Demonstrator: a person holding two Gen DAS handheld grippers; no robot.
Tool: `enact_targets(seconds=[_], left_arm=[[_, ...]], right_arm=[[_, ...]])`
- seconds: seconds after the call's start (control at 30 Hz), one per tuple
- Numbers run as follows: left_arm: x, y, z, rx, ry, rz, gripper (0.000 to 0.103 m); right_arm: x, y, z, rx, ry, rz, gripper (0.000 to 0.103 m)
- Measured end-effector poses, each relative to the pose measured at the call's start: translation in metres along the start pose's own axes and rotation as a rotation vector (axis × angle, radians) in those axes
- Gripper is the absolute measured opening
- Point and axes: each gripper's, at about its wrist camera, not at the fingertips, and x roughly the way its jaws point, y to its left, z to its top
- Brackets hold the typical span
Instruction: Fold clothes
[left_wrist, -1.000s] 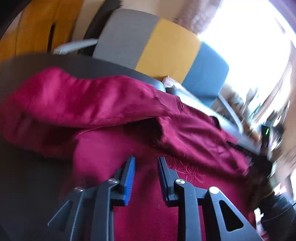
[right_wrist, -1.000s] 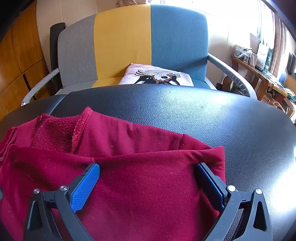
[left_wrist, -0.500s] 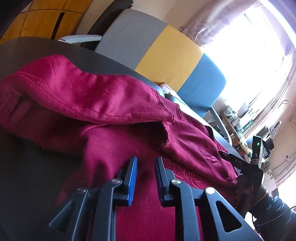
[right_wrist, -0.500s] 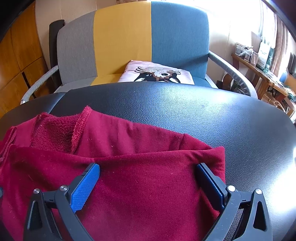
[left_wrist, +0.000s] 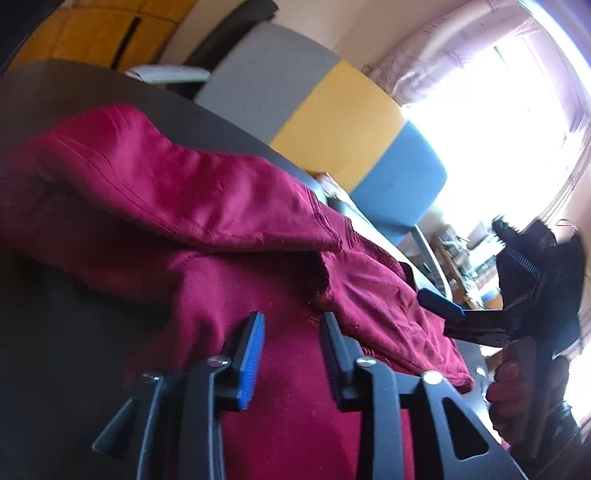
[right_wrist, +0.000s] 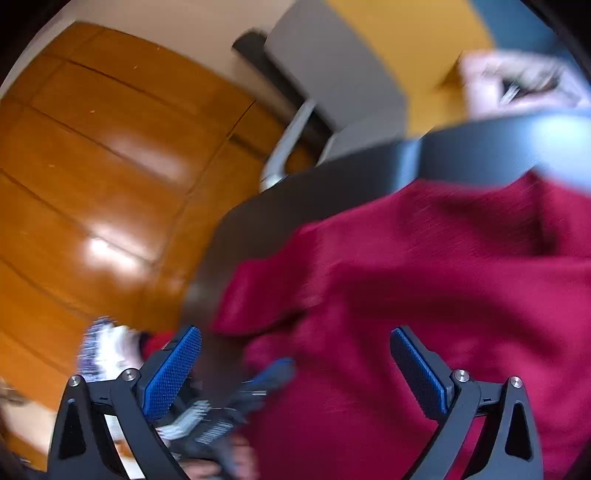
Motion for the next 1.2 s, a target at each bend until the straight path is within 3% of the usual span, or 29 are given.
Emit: enact_targets(seconds=[0.07,0.3,0.43,0.63,0.9,0.97,1.03,1.1,1.13,1.2], left_arm=[[-0.005,0.007,-0.003,-0.033,-0.016,-0.022,0.039],[-0.005,0.012,-0.003,-0.050,-0.026,-0.073,0.041],[-0.009,0.019,-0.004,-0.083,-0.045,-0.131,0.042],[-0.007,0.019,-0.004,-0.086,-0.047,-0.151,0.042],[-0.004,0.015,-0.008,-0.086,-0.048,-0.165,0.042],[-0.004,0.014,-0.008,-0.085,-0.047,-0.165,0.042],[-0.005,0.016,-0.009,-0.083,-0.047,-0.164,0.042],[-0.005,0.016,-0.009,-0.080,-0.046,-0.162,0.042],[-0.006,0.017,-0.010,-0.079,-0.046,-0.160,0.042],[-0.006,0.017,-0.010,-0.076,-0.045,-0.157,0.042]], right_arm=[[0.023,0.008,-0.001,0.031,0.053,0.077,0.103],[0.089,0.022,0.003,0.051,0.182,0.089,0.103],[0.105,0.024,0.008,0.056,0.199,0.085,0.103],[0.119,0.010,0.013,0.121,0.231,0.005,0.103],[0.129,0.014,0.020,0.098,0.167,-0.053,0.102],[0.131,0.016,0.019,0.075,0.169,-0.071,0.091],[0.135,0.021,0.021,0.017,0.175,-0.125,0.056],[0.136,0.023,0.020,-0.022,0.180,-0.172,0.038],[0.135,0.025,0.019,-0.044,0.180,-0.193,0.030],[0.132,0.031,0.019,-0.107,0.167,-0.254,0.023]])
